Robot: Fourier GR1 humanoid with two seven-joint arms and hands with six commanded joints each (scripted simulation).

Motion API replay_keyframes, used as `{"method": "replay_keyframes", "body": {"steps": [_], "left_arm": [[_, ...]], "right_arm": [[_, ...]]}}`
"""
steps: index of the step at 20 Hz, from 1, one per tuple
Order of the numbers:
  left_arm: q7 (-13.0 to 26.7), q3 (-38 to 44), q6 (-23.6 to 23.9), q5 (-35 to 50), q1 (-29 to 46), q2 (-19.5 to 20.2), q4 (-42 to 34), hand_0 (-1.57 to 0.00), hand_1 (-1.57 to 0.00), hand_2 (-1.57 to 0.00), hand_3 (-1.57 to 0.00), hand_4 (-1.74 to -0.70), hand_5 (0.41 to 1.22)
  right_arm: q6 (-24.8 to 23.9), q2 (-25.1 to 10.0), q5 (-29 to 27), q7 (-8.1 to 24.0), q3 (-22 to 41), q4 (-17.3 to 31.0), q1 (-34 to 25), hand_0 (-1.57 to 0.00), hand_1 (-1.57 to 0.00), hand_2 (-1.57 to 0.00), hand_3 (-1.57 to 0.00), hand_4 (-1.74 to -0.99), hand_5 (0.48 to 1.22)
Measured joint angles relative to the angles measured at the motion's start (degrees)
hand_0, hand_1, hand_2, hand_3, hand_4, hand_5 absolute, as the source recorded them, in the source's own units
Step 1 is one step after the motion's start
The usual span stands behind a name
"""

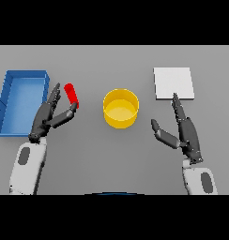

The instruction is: Pick up the red beaker and tilt it to pour out 1 green nut into yellow bowl. Pick up the yellow bowl and place it on the metallic measuring scale.

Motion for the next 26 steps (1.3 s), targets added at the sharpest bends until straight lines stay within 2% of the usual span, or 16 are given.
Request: {"method": "replay_keyframes", "body": {"steps": [2, 6, 11, 12, 13, 14, 18, 19, 21, 22, 23, 24, 26], "left_arm": [[-1.43, 0.21, 0.02, -0.25, -2.78, -0.43, 3.11, 0.00, 0.00, 0.00, 0.00, -1.19, 0.641], [-2.47, 0.69, 0.52, -1.16, -7.49, -0.46, 7.99, 0.00, 0.00, 0.00, 0.00, -1.20, 0.657], [-3.28, 1.31, 1.90, -2.98, -12.24, -0.61, 15.51, 0.00, 0.00, 0.00, 0.00, -1.20, 0.671], [-3.33, 1.61, 2.57, -3.18, -13.48, -0.85, 16.76, 0.00, 0.00, 0.00, 0.00, -1.21, 0.673], [-3.97, 2.08, 2.95, -3.10, -14.29, -0.78, 17.61, 0.00, 0.00, 0.00, 0.00, -1.22, 0.678], [-4.65, 2.53, 3.33, -3.02, -14.92, -1.15, 19.46, 0.00, 0.00, 0.00, 0.00, -1.23, 0.687], [-10.66, 5.34, 3.19, -0.37, -17.16, -2.36, 23.97, 0.00, 0.00, -0.01, 0.00, -1.30, 0.719], [-11.83, 6.30, 3.05, 0.30, -17.80, -2.30, 25.71, 0.00, -0.01, -0.05, -0.04, -1.33, 0.738], [-13.12, 7.20, 3.61, 0.96, -19.24, -3.39, 27.97, -0.21, -0.23, -0.29, -0.25, -1.40, 0.787], [-14.39, 7.43, 4.37, 0.71, -19.62, -4.10, 29.78, -0.38, -0.41, -0.46, -0.52, -1.41, 0.874], [-14.89, 7.67, 5.58, 0.53, -19.82, -4.49, 30.00, -0.55, -0.59, -0.66, -0.73, -1.47, 0.943], [-14.65, 7.66, 7.46, -0.35, -20.30, -4.57, 30.57, -0.76, -0.78, -0.84, -0.88, -1.52, 0.999], [-13.70, 6.29, 9.97, -3.39, -21.75, -4.53, 31.70, -1.05, -1.07, -1.11, -1.06, -1.59, 1.079]], "right_arm": [[0.43, -0.68, -0.50, -1.34, -0.55, 0.38, -0.02, 0.00, 0.00, 0.00, 0.00, -1.222, 0.626], [0.89, -0.33, -0.75, -0.68, 0.14, -1.60, 0.92, 0.00, 0.00, 0.00, 0.00, -1.227, 0.630], [0.34, -0.50, -1.00, 0.68, -0.83, -0.42, -0.14, 0.00, 0.00, 0.00, 0.00, -1.238, 0.638], [0.59, -0.33, -1.05, 0.07, -0.53, -0.61, 0.25, 0.00, 0.00, 0.00, 0.00, -1.240, 0.639], [0.67, -0.51, -1.10, -1.10, -0.51, -1.28, 1.31, 0.00, 0.00, 0.00, 0.00, -1.241, 0.641], [0.10, 0.05, -0.39, 0.21, -0.16, -0.74, 0.55, 0.00, 0.00, 0.00, 0.00, -1.242, 0.642], [0.17, -0.44, -0.94, 1.55, -0.81, -0.99, 0.12, 0.00, 0.00, 0.00, 0.00, -1.246, 0.646], [0.16, -0.47, -0.77, 0.47, -0.56, -1.80, 1.15, 0.00, 0.00, 0.00, 0.00, -1.244, 0.644], [0.24, -0.36, -0.65, 0.82, -0.37, -1.80, 1.33, 0.00, 0.00, 0.00, 0.00, -1.240, 0.645], [0.12, -0.45, -0.48, 1.04, -0.49, -1.22, 0.90, 0.00, 0.00, 0.00, 0.00, -1.236, 0.647], [-0.20, -0.42, -0.37, 1.28, -0.69, -0.89, 0.19, 0.00, 0.00, 0.00, 0.00, -1.237, 0.648], [0.30, -1.08, -1.14, 1.13, -1.30, -1.00, 0.03, 0.00, 0.00, 0.00, 0.00, -1.239, 0.648], [0.34, -0.39, -0.94, 0.90, -0.67, -1.14, 0.85, 0.00, 0.00, 0.00, 0.00, -1.239, 0.648]]}}
